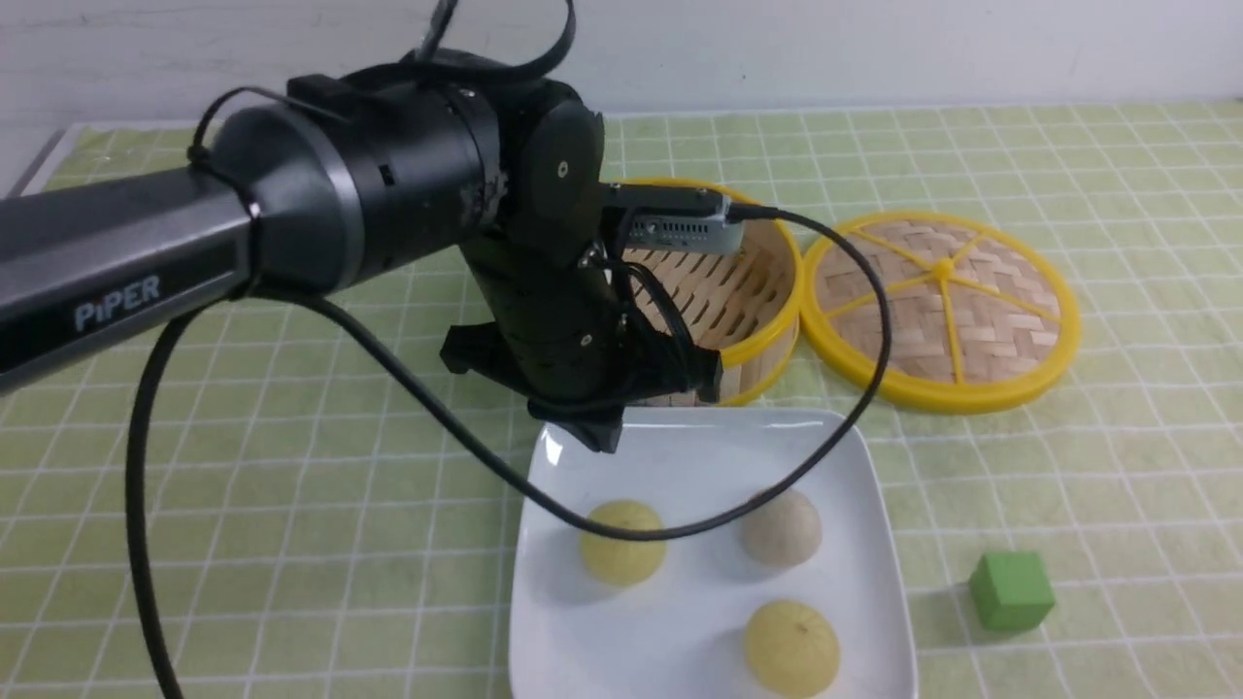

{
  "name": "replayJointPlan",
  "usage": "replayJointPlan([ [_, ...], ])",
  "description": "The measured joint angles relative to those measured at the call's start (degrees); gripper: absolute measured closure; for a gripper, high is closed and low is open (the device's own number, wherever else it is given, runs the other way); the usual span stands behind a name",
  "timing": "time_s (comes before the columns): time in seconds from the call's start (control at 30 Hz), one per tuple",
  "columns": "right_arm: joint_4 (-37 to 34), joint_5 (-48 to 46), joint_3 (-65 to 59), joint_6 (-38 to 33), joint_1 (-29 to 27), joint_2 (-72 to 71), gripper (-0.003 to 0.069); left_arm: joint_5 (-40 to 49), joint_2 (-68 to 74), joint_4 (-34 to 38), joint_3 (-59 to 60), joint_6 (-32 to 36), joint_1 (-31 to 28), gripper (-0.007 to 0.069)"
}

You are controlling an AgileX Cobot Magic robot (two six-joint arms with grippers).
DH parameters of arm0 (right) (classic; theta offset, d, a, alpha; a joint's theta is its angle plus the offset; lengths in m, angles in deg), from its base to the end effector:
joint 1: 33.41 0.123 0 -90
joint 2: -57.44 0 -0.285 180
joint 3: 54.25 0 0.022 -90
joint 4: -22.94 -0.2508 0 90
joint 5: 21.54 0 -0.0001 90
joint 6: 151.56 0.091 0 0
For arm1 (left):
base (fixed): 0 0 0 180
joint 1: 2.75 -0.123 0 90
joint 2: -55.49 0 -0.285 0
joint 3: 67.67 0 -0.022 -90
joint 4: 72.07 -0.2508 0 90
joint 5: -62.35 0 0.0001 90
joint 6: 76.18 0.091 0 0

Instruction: Put the steamed buns into the plate on the green tablecloth.

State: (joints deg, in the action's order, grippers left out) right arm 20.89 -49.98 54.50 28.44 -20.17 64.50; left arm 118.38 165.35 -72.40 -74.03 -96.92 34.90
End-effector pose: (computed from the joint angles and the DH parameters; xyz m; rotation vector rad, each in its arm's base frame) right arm 0.0438 0.0119 0.2041 -0.1978 1.8570 0.1975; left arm 0.2992 -0.2303 0.2686 0.4175 2.7861 -0.2415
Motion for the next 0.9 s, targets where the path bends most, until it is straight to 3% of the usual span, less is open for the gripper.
replayJointPlan([
  [0.2, 1.29, 3.05, -6.5, 0.0, -7.83, 0.0, 0.0649, 1.41, -3.28, -1.34, 0.0, 1.39, 0.0, 0.0622],
  [0.57, 1.55, 4.46, -6.78, 0.0, -8.77, 0.0, 0.064, 11.5, -22.57, -11.18, 6.16, 2.77, 2.14, 0.0622],
  [0.63, 1.55, 4.46, -6.78, 0.0, -8.77, 0.0, 0.0638, 9.8, -27.08, -11.75, 10.69, 2.77, 3.32, 0.0622],
  [0.8, 1.55, 4.46, -6.78, 0.0, -8.77, 0.0, 0.0629, -8.36, -37.47, -12.8, 26.4, 1.91, 5.79, 0.0615],
  [0.9, 1.55, 4.51, -6.8, 0.0, -8.77, 0.0, 0.0625, -12.89, -39.27, -13.86, 30.43, 1.73, 5.79, 0.0612],
])
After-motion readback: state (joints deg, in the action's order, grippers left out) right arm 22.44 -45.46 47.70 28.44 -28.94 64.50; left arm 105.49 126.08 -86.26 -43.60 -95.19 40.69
